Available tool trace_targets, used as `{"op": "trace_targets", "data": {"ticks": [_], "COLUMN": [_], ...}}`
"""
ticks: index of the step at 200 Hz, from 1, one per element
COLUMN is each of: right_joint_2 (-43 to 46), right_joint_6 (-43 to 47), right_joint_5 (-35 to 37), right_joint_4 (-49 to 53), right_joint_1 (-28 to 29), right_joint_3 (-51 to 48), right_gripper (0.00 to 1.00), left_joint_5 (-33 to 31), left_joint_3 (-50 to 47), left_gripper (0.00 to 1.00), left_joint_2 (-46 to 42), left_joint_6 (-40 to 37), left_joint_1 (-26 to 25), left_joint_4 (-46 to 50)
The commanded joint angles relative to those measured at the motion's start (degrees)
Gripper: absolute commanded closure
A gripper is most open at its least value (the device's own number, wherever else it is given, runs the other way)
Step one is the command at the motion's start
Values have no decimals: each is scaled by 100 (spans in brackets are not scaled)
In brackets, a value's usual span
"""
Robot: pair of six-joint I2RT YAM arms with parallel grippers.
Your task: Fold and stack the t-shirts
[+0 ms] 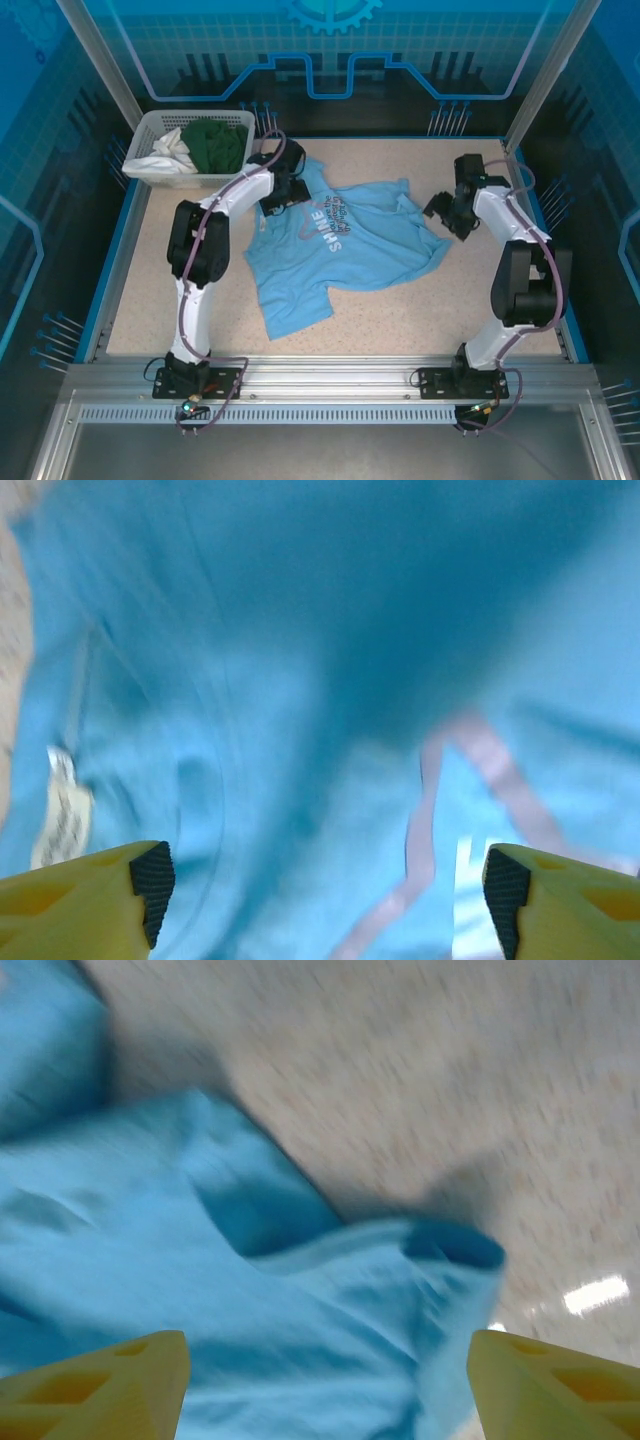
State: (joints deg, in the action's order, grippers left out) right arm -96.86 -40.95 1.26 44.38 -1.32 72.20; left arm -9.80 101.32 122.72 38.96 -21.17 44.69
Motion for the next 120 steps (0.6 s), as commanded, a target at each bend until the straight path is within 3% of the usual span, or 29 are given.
{"op": "trace_targets", "data": {"ticks": [1,25,44,53,73,120], "right_joint_2": [237,290,-3,-152,-396,-973], "right_joint_6": [-156,-168,-183,-201,-235,-408], "right_joint_5": [195,-35,-173,-235,-390,-897], "right_joint_4": [498,171,38,-34,-224,-949], "right_joint_1": [132,139,140,133,132,-21], "right_joint_3": [-679,-1208,-1189,-1087,-721,435], "right_gripper": [26,27,33,40,63,81], "left_joint_5": [348,656,591,589,730,861], "left_joint_3": [-942,-1517,-1197,-878,258,4229], "left_gripper": [18,18,18,18,21,22], "left_joint_2": [-431,-349,35,254,914,2919], "left_joint_6": [-85,171,103,17,-145,-269], "left_joint_1": [-476,-546,-516,-435,-111,258], "left_joint_4": [-25,-202,-99,-25,306,1556]}}
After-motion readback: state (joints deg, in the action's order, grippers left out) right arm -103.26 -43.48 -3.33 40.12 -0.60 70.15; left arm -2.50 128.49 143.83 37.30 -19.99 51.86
